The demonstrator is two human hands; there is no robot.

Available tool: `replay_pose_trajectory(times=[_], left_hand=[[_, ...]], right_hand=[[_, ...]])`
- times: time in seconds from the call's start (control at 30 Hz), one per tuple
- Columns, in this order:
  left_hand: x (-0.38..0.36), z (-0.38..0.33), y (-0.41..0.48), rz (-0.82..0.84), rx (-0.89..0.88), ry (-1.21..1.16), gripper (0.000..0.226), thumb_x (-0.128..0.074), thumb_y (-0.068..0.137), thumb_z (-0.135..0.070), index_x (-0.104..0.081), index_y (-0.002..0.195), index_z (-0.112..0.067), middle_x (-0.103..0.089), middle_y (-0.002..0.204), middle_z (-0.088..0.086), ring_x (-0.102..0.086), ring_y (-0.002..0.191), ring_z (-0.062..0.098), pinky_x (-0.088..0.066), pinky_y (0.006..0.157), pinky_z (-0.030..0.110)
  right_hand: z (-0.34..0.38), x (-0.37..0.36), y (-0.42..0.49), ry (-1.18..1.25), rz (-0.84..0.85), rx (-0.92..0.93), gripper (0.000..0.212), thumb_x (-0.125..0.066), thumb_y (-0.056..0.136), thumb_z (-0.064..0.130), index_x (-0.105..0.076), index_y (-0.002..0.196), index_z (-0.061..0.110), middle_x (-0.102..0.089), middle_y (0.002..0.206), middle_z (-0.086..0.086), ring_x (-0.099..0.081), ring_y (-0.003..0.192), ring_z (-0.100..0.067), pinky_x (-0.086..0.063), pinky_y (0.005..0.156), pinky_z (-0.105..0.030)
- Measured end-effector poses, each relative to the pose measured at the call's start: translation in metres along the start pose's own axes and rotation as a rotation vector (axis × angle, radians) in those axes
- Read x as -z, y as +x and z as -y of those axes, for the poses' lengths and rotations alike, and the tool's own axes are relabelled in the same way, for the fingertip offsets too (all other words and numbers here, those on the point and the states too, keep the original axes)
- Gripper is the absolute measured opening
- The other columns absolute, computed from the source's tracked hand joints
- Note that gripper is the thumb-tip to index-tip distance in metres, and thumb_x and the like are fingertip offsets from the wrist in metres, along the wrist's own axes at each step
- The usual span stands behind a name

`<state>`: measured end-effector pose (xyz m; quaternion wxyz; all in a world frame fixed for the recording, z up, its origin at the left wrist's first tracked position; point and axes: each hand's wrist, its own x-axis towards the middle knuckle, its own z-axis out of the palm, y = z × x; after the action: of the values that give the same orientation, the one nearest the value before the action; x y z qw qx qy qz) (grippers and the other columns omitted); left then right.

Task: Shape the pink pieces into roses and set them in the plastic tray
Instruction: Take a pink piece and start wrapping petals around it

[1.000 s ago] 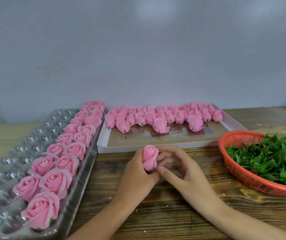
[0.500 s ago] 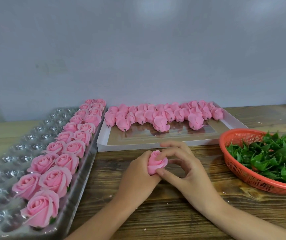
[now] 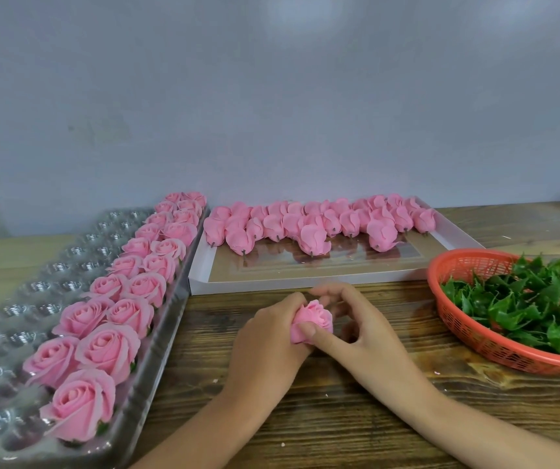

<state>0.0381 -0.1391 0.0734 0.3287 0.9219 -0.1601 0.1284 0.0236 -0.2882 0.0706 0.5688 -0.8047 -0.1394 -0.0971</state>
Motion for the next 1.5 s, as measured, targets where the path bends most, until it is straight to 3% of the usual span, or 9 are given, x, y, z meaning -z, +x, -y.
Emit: replay_pose_trajectory(times=[0.33, 0.5, 0.63, 0.77, 0.87, 1.0, 1.27, 1.37, 1.5], left_hand=[[-0.0011, -0.0004, -0.0011, -0.006, -0.009, 0.091, 0.020, -0.063, 0.084, -0.039, -0.045, 0.083, -0.029, -0.055, 0.074, -0.012, -0.054, 0.067, 0.005, -0.043, 0.053, 0.022], [-0.0022, 0.0017, -0.0010, 0.009, 0.001, 0.031, 0.017, -0.057, 0.081, -0.049, -0.050, 0.084, -0.033, -0.058, 0.073, -0.013, -0.056, 0.065, 0.003, -0.038, 0.051, 0.018], [0.0004, 0.0013, 0.0042, -0.023, 0.080, -0.272, 0.019, -0.058, 0.072, -0.047, -0.062, 0.080, -0.030, -0.065, 0.073, -0.011, -0.061, 0.069, 0.004, -0.047, 0.058, 0.019], [0.0041, 0.0023, 0.0065, 0.001, 0.115, -0.488, 0.009, -0.068, 0.081, -0.030, -0.068, 0.075, -0.023, -0.068, 0.071, -0.004, -0.064, 0.067, 0.009, -0.050, 0.057, 0.018], [0.0038, 0.0036, 0.0061, 0.011, 0.113, -0.487, 0.009, -0.072, 0.080, -0.018, -0.068, 0.081, -0.027, -0.069, 0.074, -0.011, -0.064, 0.071, 0.004, -0.048, 0.060, 0.016], [0.0012, 0.0043, 0.0054, 0.059, 0.078, -0.446, 0.015, -0.072, 0.080, -0.019, -0.069, 0.094, -0.025, -0.071, 0.084, -0.008, -0.065, 0.081, 0.006, -0.055, 0.073, 0.031], [-0.0011, 0.0053, 0.0038, 0.093, 0.033, -0.318, 0.014, -0.069, 0.083, -0.024, -0.067, 0.096, -0.028, -0.069, 0.084, -0.010, -0.063, 0.080, 0.007, -0.053, 0.071, 0.031], [-0.0006, 0.0047, 0.0043, 0.091, 0.022, -0.300, 0.012, -0.069, 0.083, -0.023, -0.066, 0.090, -0.031, -0.068, 0.080, -0.010, -0.063, 0.076, 0.007, -0.052, 0.068, 0.031], [0.0007, 0.0049, 0.0068, -0.013, 0.063, -0.333, 0.021, -0.066, 0.079, -0.027, -0.054, 0.064, -0.036, -0.059, 0.060, -0.017, -0.055, 0.060, 0.000, -0.039, 0.053, 0.012]], right_hand=[[0.0012, -0.0002, 0.0012, 0.035, 0.009, 0.023, 0.027, -0.084, 0.076, 0.017, -0.067, 0.095, 0.025, -0.072, 0.092, 0.009, -0.064, 0.084, -0.006, -0.042, 0.070, -0.010], [0.0021, -0.0002, 0.0012, 0.181, 0.018, 0.034, 0.020, -0.080, 0.081, 0.016, -0.067, 0.095, 0.023, -0.071, 0.088, 0.000, -0.064, 0.081, -0.022, -0.051, 0.072, -0.040], [0.0027, 0.0015, 0.0031, 0.331, 0.011, 0.049, 0.034, -0.079, 0.075, 0.024, -0.065, 0.106, 0.015, -0.066, 0.085, 0.005, -0.059, 0.073, -0.013, -0.049, 0.070, -0.024], [0.0011, 0.0001, 0.0035, 0.340, 0.127, 0.044, 0.045, -0.083, 0.074, 0.005, -0.064, 0.114, 0.015, -0.066, 0.087, 0.003, -0.060, 0.074, -0.011, -0.051, 0.075, -0.025], [0.0027, 0.0008, 0.0037, 0.400, 0.099, 0.046, 0.041, -0.079, 0.075, 0.001, -0.065, 0.112, 0.009, -0.068, 0.086, 0.000, -0.062, 0.074, -0.011, -0.053, 0.076, -0.022], [0.0044, 0.0014, 0.0036, 0.457, 0.051, 0.067, 0.037, -0.076, 0.073, 0.008, -0.065, 0.108, 0.005, -0.070, 0.085, -0.004, -0.065, 0.076, -0.015, -0.055, 0.076, -0.024], [0.0018, 0.0012, 0.0044, 0.474, -0.004, 0.090, 0.034, -0.076, 0.073, 0.008, -0.063, 0.104, 0.006, -0.069, 0.079, -0.001, -0.064, 0.074, -0.013, -0.054, 0.073, -0.022], [0.0010, 0.0014, 0.0045, 0.472, -0.022, 0.082, 0.037, -0.076, 0.073, 0.013, -0.063, 0.107, 0.009, -0.069, 0.083, -0.001, -0.062, 0.074, -0.014, -0.053, 0.073, -0.024], [0.0006, 0.0019, 0.0030, 0.319, -0.027, 0.044, 0.051, -0.082, 0.073, 0.030, -0.060, 0.118, 0.022, -0.063, 0.099, 0.010, -0.053, 0.065, -0.007, -0.046, 0.068, -0.020]])
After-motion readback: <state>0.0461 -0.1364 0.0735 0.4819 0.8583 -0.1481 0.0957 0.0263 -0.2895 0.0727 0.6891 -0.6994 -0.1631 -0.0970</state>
